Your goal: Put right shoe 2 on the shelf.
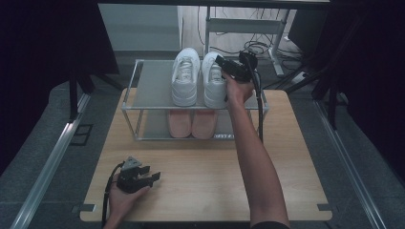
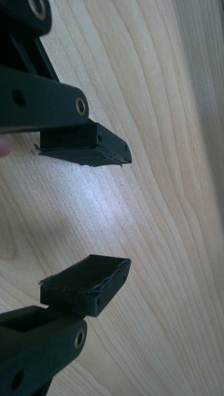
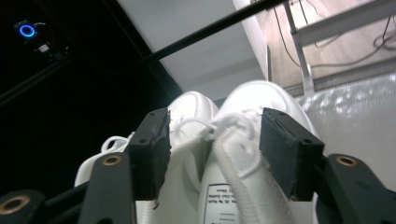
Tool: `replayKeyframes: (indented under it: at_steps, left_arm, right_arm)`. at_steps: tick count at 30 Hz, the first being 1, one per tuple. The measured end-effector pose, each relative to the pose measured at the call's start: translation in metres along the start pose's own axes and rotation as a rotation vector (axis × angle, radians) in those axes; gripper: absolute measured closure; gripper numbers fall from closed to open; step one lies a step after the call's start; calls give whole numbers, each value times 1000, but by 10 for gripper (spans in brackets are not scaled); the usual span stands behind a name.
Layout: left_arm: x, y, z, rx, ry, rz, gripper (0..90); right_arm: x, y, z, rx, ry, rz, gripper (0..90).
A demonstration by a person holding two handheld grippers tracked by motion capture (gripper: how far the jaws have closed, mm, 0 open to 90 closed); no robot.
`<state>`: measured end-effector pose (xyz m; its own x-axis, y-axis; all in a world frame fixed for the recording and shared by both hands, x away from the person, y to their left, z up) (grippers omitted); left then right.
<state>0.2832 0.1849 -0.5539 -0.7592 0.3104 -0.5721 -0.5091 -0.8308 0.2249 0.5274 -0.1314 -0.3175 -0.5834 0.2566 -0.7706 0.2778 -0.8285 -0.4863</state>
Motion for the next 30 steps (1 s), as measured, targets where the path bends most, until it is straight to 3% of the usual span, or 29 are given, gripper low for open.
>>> replayKeyframes:
  at_steps: [3,9,17,30]
  left_arm:
    - [0,1,-1,4,-3,-2,440]
    - [0,2,-1,3,-2,-7,440]
    - [0,4,-3,-1,-11,-14,440]
    - [0,9,-6,-5,-17,-23,440]
  right_arm:
    - [0,-4,6,1,-2,24,455]
    - [5,-2,19,-7,15,26,510]
    - [17,13,43,-49,23,35,575]
    - [44,38,62,-42,-20,53,681]
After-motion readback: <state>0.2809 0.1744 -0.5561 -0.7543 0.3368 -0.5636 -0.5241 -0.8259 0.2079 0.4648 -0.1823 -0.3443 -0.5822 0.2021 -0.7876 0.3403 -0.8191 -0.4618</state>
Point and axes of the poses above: each handheld gripper's, and its own axes: z roughly backward along the jaws, x roughly out of its underside, y roughly to its right, the point moved 3 cm from there along -z, roughly forward along the jaws, and after that the axes turned 12 degrees about -y, right-handed, at the moved point
